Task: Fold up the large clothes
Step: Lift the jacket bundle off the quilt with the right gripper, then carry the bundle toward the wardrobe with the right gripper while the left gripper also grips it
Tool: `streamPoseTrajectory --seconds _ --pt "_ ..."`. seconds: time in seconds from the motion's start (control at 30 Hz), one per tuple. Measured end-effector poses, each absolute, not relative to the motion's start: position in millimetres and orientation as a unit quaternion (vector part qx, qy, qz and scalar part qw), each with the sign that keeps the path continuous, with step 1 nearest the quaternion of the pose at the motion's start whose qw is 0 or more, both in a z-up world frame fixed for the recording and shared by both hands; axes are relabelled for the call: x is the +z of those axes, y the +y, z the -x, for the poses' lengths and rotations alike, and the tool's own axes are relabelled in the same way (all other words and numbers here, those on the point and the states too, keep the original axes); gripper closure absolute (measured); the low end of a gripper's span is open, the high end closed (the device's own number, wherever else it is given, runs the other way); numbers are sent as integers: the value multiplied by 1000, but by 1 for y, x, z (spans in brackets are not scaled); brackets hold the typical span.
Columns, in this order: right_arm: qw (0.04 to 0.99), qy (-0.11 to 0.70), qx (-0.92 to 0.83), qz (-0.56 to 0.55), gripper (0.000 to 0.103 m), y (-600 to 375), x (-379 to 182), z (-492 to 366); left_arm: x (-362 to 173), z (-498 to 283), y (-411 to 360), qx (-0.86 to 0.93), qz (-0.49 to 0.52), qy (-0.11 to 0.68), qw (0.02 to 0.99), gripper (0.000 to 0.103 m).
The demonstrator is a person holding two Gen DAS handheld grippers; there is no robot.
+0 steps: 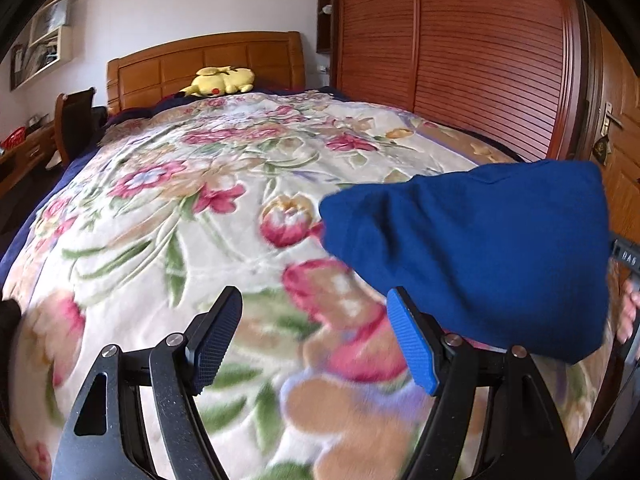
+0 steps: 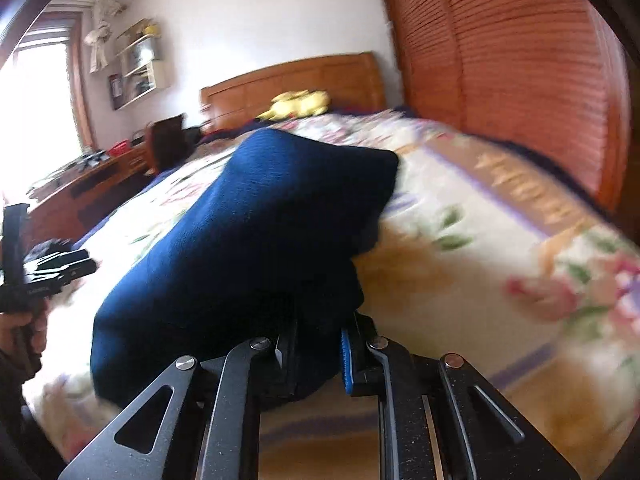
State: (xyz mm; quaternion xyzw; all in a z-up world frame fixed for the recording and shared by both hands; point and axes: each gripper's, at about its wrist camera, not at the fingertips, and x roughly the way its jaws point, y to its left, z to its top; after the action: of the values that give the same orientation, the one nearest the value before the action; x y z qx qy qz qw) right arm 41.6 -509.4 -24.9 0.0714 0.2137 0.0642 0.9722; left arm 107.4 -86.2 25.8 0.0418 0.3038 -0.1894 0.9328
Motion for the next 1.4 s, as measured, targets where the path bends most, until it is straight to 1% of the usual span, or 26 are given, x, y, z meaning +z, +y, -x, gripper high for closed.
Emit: streamPoseTrajectory --seconds 0.27,0.43,0.63,0.77,0.83,0.9,0.93,0.97,1.0,1.1,1.2,1.23,1.27,1.33,1.37,1.4 --pt "975 215 13 -59 87 -547 -27 -26 25 -148 -144 -226 -64 325 916 27" --pt "978 199 -33 -59 87 -551 -1 6 21 -160 -188 -254 -92 323 907 27" --pt "973 218 -52 -62 87 -549 -14 19 16 -163 -231 -308 -96 321 891 27" --pt "971 219 -51 -83 83 -555 -14 14 5 -161 -254 -312 -132 319 885 27" --pt "969 224 -57 -92 76 -561 -15 11 2 -164 -257 -310 -136 322 884 28" --pt "967 228 -66 -92 72 -560 -16 6 -1 -167 -258 -313 -133 329 881 36" --pt "966 231 -71 -90 68 -562 -17 5 -3 -169 -259 -317 -130 334 878 38" --pt "965 235 -74 -89 65 -561 -18 4 -5 -169 -260 -320 -129 339 875 43" --pt "964 239 -74 -89 64 -560 -19 2 -8 -170 -262 -322 -131 344 872 47" --pt "960 251 -70 -101 60 -563 -20 -2 -14 -168 -269 -324 -138 354 867 49" --pt "955 263 -66 -118 47 -574 -21 -6 -19 -168 -275 -325 -144 359 863 49" --pt "954 267 -67 -120 41 -576 -21 -7 -20 -168 -276 -325 -145 360 862 50" --pt "953 268 -63 -124 38 -578 -21 -8 -20 -168 -277 -326 -145 360 862 53" --pt "951 272 -50 -138 36 -584 -22 -10 -20 -167 -281 -332 -145 364 858 62" --pt "950 274 -41 -146 36 -586 -22 -12 -20 -166 -283 -338 -145 366 855 70" --pt "948 277 -30 -154 36 -588 -24 -14 -20 -166 -285 -335 -149 366 856 72"
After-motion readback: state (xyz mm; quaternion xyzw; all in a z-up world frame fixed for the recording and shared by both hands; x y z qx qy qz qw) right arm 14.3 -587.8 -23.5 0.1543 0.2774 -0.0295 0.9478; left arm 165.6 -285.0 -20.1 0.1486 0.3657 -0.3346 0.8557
